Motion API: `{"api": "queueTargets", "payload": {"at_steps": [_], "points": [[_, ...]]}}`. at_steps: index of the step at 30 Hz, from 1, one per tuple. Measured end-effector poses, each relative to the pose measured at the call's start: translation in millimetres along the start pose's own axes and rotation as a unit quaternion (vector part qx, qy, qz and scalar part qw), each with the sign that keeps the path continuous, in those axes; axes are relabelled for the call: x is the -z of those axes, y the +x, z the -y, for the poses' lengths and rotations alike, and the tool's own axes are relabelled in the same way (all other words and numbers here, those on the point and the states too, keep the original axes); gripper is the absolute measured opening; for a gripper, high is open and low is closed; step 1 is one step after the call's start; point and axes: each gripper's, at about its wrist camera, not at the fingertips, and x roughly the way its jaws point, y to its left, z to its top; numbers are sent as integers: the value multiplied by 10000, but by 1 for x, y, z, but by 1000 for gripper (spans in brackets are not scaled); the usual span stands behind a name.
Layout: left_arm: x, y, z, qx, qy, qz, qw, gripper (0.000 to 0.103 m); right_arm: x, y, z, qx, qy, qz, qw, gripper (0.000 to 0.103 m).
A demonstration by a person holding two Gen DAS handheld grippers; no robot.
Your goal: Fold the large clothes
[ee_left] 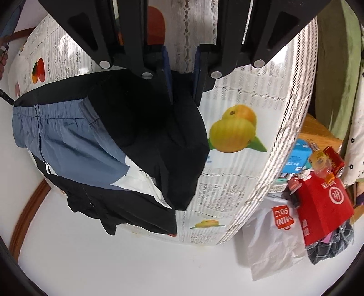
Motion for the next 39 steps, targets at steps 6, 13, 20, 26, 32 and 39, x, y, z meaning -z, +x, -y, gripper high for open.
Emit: {"api": "queueTargets", "payload": {"at_steps": [6, 13, 20, 26, 32, 39], "points": [[-3, -16, -1, 56, -194, 77, 9998, 25, -10, -26, -2, -154, -27, 446, 9989, 15], [-13, -37, 12, 467, -212, 440, 9977, 44, -28, -27, -41, -870, -248, 591, 9941, 37], [-23, -15, 32, 788, -163, 185, 9966, 46, -33, -1, -64, -1057, -107, 432, 9934, 48], [-25, 18, 36, 901, -203, -213, 9955, 50, -36, 21, -72, -905, -6, 251, 9956, 49], [-23, 24, 37, 933, -181, -234, 9952, 50, -37, 32, -79, -782, -150, 193, 9966, 45], [-34, 6, 51, 963, 161, 87, 9952, 16, -44, 13, -85, -962, -401, 549, 9930, 12]]}}
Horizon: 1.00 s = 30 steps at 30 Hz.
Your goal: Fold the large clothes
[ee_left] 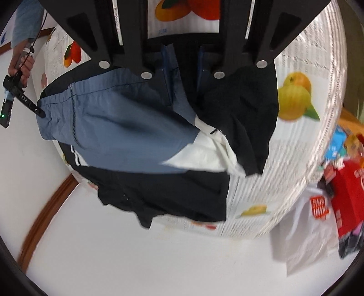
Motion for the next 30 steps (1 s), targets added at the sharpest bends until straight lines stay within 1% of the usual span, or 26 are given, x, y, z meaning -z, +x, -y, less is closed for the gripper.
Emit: {"api": "queueTargets", "payload": {"at_steps": [5, 8, 12, 16, 18, 21, 24, 30], "points": [[-26, -10, 5, 113, 35, 252, 9996, 15, -21, -17, 1, -244, 144, 414, 9987, 10], [-42, -11, 7, 130, 44, 363, 9992, 14, -37, -20, 2, -294, 186, 618, 9975, 10], [-69, -5, 9, 133, 51, 511, 9986, 14, -62, -15, 6, -343, 315, 802, 9957, 10], [-91, 10, 10, 82, 70, 558, 9984, 14, -82, 0, 10, -305, 404, 909, 9946, 10], [-98, 21, 11, -34, 101, 566, 9983, 14, -88, 9, 10, -264, 415, 912, 9946, 10], [-105, 43, 7, -124, 38, 446, 9989, 15, -95, 32, 12, -208, 449, 833, 9953, 10], [-110, 64, 0, -106, -103, 276, 9995, 15, -97, 55, 13, -94, 420, 692, 9967, 10], [-118, 84, -5, -39, -247, 109, 9996, 17, -103, 86, 18, -82, 569, 438, 9974, 12]]}}
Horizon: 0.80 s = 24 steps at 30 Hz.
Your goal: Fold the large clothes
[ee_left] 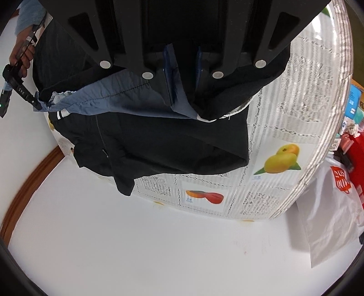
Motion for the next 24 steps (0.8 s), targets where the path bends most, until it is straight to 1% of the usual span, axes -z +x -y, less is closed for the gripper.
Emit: {"api": "queueTargets", "payload": {"at_steps": [3, 5, 7, 9, 11, 13, 14, 16, 18, 20, 24], "points": [[-4, 4, 2, 18, -25, -42, 10000, 18, -1, 11, 4, 58, 91, -121, 9999, 15], [-6, 6, 5, 13, -14, -89, 10000, 23, -3, 13, 6, 41, 176, -160, 9997, 15], [-9, 6, 10, 80, 24, -171, 9998, 44, -6, 11, 8, -8, 253, -138, 9996, 20], [-9, -1, 16, 195, 93, -118, 9997, 53, -11, 4, 9, -72, 270, -79, 9996, 21], [-9, -13, 22, 312, 213, 15, 9993, 56, -15, -9, 8, -117, 270, 54, 9996, 24], [-8, -28, 27, 501, 313, 148, 9981, 61, -19, -24, 7, -74, 221, 235, 9995, 29], [-8, -36, 28, 589, 338, 225, 9974, 62, -20, -33, 6, -51, 164, 349, 9992, 31], [-6, -53, 29, 704, 386, 441, 9958, 68, -22, -50, 2, -60, 48, 516, 9986, 34], [-2, -70, 31, 685, 496, 706, 9939, 72, -21, -64, -3, -115, -52, 633, 9979, 36], [0, -77, 31, 628, 561, 844, 9929, 73, -18, -72, -10, -130, -197, 659, 9975, 38], [6, -78, 30, 522, 583, 786, 9938, 73, -7, -72, -25, -77, -553, 557, 9969, 38]]}}
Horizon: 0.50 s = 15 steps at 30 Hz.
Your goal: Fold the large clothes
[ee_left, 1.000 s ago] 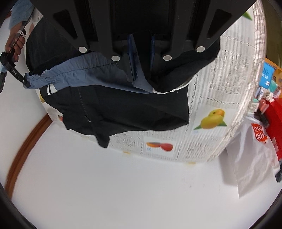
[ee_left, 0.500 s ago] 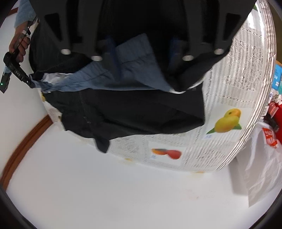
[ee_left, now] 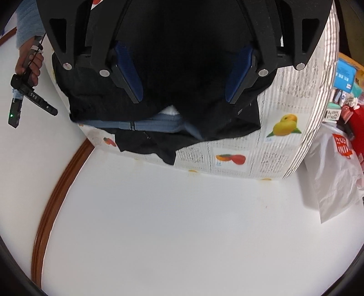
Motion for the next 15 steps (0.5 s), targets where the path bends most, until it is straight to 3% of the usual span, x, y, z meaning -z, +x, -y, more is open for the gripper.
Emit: {"api": "queueTargets", "payload": {"at_steps": [8, 15], "points": [[11, 46, 0, -556, 179, -448, 9973, 73, 21, 55, -34, -6, -759, -642, 9950, 38], [3, 89, -11, -1400, 355, -383, 9888, 73, 11, 113, -30, 641, -1108, -703, 9893, 38]]}}
